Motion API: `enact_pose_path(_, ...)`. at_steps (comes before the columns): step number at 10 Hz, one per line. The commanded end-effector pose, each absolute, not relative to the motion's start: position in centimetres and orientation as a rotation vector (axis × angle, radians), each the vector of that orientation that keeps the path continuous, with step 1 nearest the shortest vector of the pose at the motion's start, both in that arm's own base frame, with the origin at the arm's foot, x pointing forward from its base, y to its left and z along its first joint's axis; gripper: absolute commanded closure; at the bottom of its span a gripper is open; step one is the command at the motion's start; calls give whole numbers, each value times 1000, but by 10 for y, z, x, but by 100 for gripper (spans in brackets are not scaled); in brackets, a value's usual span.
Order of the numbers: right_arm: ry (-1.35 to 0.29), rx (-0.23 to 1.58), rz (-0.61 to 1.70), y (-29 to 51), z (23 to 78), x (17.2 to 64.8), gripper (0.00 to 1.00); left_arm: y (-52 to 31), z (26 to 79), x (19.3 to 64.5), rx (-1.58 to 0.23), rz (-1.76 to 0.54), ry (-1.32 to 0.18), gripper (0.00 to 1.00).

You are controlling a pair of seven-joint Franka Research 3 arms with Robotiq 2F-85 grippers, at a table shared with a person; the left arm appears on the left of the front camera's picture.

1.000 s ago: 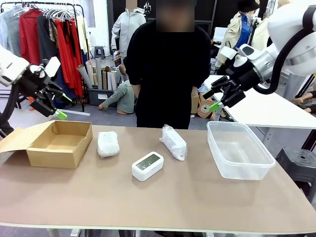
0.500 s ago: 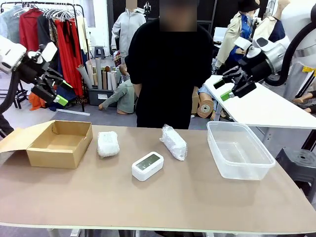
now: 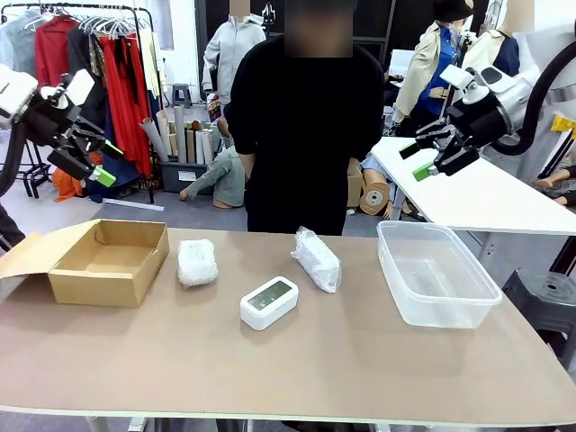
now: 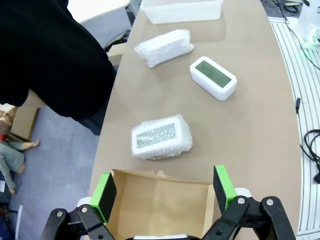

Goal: Separate and place wrapped and unwrapped clocks.
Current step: Pick up the Digital clock indicated by the person.

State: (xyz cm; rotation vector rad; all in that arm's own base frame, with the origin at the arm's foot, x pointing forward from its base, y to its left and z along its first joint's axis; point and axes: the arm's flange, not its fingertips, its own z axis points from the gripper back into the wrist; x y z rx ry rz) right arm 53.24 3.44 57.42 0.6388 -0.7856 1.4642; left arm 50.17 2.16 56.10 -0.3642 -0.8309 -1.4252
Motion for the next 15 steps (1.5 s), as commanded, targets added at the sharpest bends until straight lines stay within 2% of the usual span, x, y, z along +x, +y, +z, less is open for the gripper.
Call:
enact_pose_path(1,-828,673,1458,30,574,540,0,18,564,505,-366,-1430,-848,0)
enact_pose_path(15,-792,655,1436,28,567,537,0,18,562,502,-363,-1432,-831,0)
